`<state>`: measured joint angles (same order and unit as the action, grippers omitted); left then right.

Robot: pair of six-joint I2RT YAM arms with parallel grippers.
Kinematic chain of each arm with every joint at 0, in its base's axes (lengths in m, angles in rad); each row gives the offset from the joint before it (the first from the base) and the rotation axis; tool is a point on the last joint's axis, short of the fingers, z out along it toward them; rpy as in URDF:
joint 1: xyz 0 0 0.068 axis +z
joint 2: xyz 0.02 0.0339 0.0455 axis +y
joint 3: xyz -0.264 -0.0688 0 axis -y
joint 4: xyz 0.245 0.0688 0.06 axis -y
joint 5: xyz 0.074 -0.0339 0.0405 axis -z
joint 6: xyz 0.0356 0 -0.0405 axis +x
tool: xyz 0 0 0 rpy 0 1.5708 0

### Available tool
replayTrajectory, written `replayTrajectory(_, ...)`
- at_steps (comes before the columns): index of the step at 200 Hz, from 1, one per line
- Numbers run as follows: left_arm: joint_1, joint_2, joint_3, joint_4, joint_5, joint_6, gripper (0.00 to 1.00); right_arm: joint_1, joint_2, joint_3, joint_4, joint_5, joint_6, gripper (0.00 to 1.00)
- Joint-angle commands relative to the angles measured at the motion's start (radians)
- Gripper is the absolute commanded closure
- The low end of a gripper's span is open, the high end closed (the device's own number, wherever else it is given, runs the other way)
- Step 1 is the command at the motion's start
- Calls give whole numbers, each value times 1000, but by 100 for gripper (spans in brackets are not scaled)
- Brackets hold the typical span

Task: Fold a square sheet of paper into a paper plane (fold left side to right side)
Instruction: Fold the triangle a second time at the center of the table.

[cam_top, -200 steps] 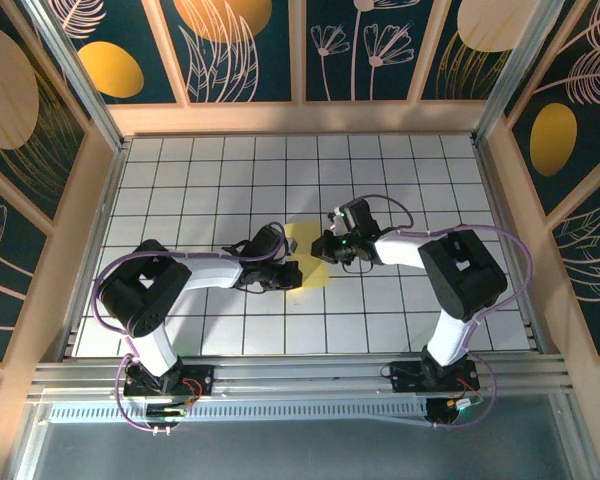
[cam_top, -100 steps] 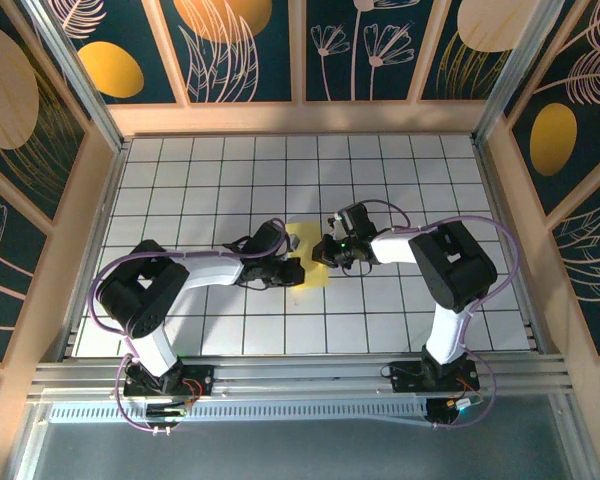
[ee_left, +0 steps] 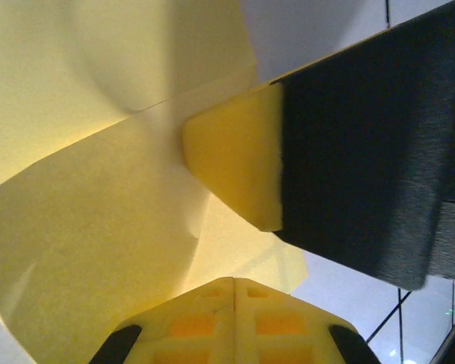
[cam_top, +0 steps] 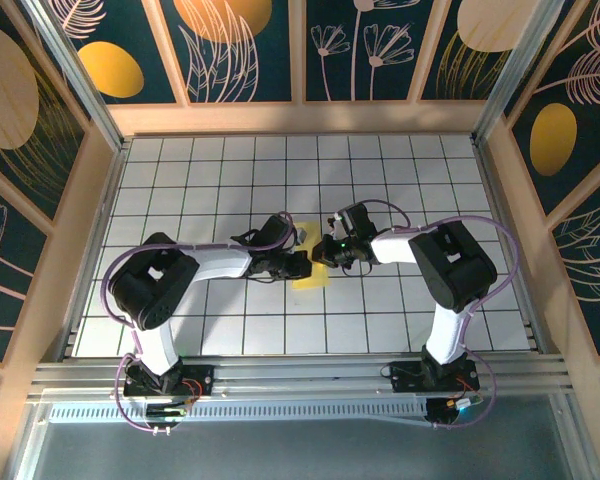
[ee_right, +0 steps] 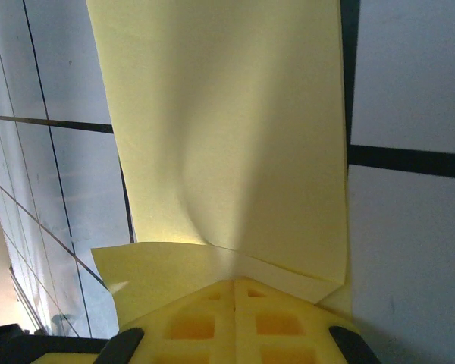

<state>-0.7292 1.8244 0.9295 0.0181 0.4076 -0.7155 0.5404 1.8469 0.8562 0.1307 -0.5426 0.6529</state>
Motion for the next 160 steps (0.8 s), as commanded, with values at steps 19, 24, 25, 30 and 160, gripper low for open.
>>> replayTrajectory(19, 2, 31, 16, -35, -7, 20, 100, 0, 50, -32, -74, 59, -25, 100)
replayTrajectory(24, 2, 33, 13, -35, -6, 22, 100, 0, 52, -31, -77, 60, -26, 100)
replayTrajectory(25, 2, 33, 12, -35, -6, 22, 100, 0, 51, -30, -78, 61, -27, 100)
replayTrajectory(30, 2, 33, 11, -36, -4, 23, 100, 0, 51, -30, -79, 62, -27, 100)
replayTrajectory(160, 2, -11, -69, -64, -14, 56, 100, -3, 71, -11, -127, 90, -52, 100)
